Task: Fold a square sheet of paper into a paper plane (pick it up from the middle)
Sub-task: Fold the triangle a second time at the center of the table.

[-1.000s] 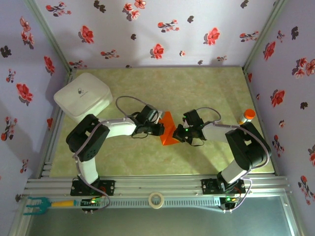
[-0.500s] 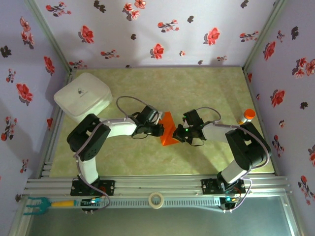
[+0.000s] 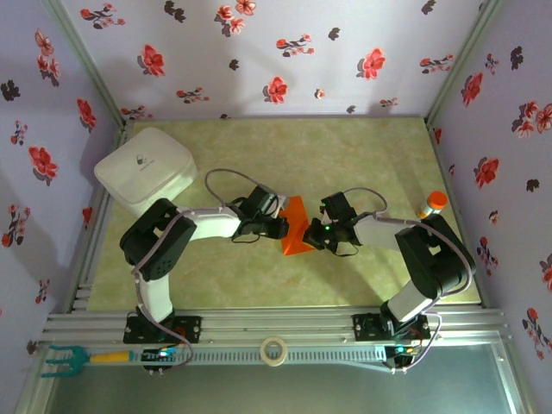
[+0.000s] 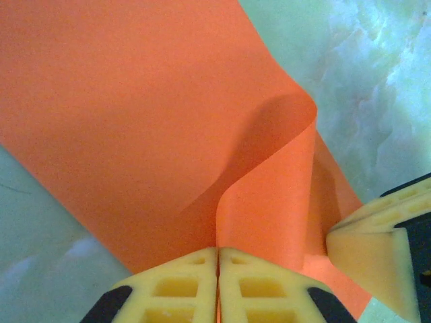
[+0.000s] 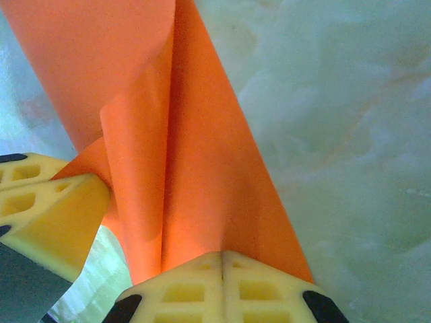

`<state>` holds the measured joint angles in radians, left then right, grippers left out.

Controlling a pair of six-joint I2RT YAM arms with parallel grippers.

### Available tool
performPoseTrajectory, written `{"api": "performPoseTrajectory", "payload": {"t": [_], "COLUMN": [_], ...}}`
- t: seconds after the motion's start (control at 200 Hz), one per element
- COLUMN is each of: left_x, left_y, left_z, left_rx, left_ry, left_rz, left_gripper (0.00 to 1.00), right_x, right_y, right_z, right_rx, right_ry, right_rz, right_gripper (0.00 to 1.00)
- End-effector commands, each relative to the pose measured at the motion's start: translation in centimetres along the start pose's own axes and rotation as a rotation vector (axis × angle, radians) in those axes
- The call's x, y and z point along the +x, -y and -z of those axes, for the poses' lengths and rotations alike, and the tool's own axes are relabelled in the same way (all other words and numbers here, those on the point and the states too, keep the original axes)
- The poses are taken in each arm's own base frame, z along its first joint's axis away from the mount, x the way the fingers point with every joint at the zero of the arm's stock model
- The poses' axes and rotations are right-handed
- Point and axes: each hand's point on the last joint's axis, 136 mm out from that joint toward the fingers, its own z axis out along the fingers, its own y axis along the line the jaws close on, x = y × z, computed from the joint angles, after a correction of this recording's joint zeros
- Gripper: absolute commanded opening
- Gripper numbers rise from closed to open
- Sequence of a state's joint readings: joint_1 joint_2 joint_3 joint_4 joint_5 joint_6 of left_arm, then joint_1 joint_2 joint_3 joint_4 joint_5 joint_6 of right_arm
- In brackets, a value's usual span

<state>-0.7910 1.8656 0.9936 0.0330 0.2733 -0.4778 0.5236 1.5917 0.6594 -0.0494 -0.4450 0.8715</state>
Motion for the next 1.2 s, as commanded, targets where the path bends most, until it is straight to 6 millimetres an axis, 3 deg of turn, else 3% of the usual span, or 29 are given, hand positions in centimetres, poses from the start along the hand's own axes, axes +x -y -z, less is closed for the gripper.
{"api": "performPoseTrajectory", "payload": {"t": [0.0, 0.6, 0.79, 0.85, 1.04, 1.195], "left_x": [-0.3, 1.9, 2.0, 2.2, 2.1, 2.2], "left_y": [0.2, -1.2, -1.1, -1.1, -1.1, -1.1], "left_z": [0.2, -1.2, -1.0, -1.1, -1.2, -1.2], "left_rx": [0.016, -0.018, -0.01, -0.005, -0.005, -0.005], "left_ry": [0.012, -0.071, -0.068, -0.073, -0.072, -0.075], "left_rz": [-0.035, -0.003, 0.007, 0.008, 0.01, 0.011], "left_gripper": [0.1, 0.08, 0.07, 0.06, 0.05, 0.05], "right_x": [0.9, 0.5, -1.4, -2.0, -2.3, -2.5], "right_y": [2.4, 1.8, -0.2, -1.7, -5.5, -6.1], "right_z": [0.0, 0.4, 2.5, 2.9, 1.7, 0.7], "right_rx": [0.103, 0.088, 0.016, -0.059, -0.251, -0.266], "right_ry": [-0.02, -0.007, 0.1, 0.124, 0.082, 0.068], "right_rz": [-0.022, -0.014, -0.016, -0.019, -0.046, -0.048], "right_gripper": [0.0, 0.03, 0.05, 0.03, 0.0, 0.0]}}
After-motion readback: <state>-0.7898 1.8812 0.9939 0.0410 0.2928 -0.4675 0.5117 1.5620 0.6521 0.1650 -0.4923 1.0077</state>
